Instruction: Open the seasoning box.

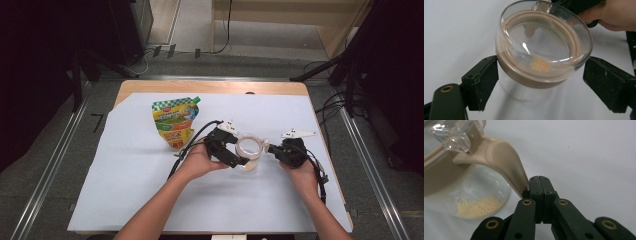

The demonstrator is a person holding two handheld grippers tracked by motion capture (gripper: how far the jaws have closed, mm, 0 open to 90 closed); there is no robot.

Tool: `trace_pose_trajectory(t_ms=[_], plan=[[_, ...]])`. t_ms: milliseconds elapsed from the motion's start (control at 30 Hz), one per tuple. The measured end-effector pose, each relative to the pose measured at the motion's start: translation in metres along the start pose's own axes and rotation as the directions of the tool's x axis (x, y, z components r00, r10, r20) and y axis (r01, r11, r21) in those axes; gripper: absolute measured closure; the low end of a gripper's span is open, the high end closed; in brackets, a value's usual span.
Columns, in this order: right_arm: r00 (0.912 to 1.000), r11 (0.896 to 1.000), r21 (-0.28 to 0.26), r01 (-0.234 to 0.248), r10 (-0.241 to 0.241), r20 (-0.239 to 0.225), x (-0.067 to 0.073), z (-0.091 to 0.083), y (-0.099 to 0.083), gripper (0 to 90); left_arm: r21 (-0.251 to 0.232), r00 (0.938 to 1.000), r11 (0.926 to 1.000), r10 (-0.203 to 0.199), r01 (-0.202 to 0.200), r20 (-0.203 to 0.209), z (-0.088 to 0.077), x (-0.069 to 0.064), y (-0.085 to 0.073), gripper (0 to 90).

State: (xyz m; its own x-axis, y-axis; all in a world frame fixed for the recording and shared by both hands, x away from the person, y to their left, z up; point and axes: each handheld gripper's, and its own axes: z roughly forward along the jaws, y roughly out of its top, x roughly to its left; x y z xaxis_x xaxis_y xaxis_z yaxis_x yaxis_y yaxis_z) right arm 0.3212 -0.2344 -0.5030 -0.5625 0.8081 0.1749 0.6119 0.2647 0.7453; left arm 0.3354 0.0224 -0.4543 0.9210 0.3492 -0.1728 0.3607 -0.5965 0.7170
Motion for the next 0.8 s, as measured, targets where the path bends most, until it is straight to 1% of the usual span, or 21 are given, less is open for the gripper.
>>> trace_pose_trajectory(t_ms=[67,133,267,333,500,600,633,733,800], plan=[[1.0,1.0,0.001,0.001,-0.001,0.001,0.0,0.0,0.0,90.0,0.001,0.9998,0.9999,0.012,-0.012,-0.013,0.004,-0.001,-0.001,13.5],[1.0,1.0,0.002,-0.002,0.002,0.001,0.0,0.0,0.0,90.0,0.002,0.9997,0.9998,0.019,-0.019,-0.012,0.006,-0.001,-0.001,12.9],[1.0,1.0,0.001,0.001,-0.001,0.004,0.001,0.0,0.0,90.0,0.002,0.9981,0.999,0.045,-0.045,-0.042,0.012,-0.004,0.001,11.8],[1.0,1.0,0.001,0.0,0.0,0.003,0.001,0.0,0.0,90.0,0.001,0.9983,0.9993,0.038,-0.038,-0.045,0.012,-0.004,0.002,11.2],[1.0,1.0,-0.001,0.0,0.0,0.002,0.001,0.0,0.0,90.0,0.007,0.9982,0.9993,0.038,-0.038,-0.047,0.012,-0.005,0.002,11.1],[1.0,1.0,-0.001,0.007,-0.007,0.002,0.002,0.0,0.0,90.0,-0.007,0.9967,0.9985,0.054,-0.054,-0.061,0.009,-0.006,0.004,10.6],[1.0,1.0,-0.001,0.007,-0.007,0.002,0.002,0.0,0.0,90.0,-0.012,0.9969,0.9988,0.047,-0.048,-0.063,0.008,-0.007,0.005,10.7],[1.0,1.0,0.0,0.007,-0.007,0.001,0.002,0.0,0.0,90.0,0.0,0.9964,0.9984,0.056,-0.056,-0.065,0.008,-0.007,0.007,10.8],[1.0,1.0,0.0,0.006,-0.006,0.001,0.002,0.0,0.0,90.0,-0.009,0.9958,0.9981,0.06,-0.06,-0.069,0.007,-0.008,0.008,11.1]])
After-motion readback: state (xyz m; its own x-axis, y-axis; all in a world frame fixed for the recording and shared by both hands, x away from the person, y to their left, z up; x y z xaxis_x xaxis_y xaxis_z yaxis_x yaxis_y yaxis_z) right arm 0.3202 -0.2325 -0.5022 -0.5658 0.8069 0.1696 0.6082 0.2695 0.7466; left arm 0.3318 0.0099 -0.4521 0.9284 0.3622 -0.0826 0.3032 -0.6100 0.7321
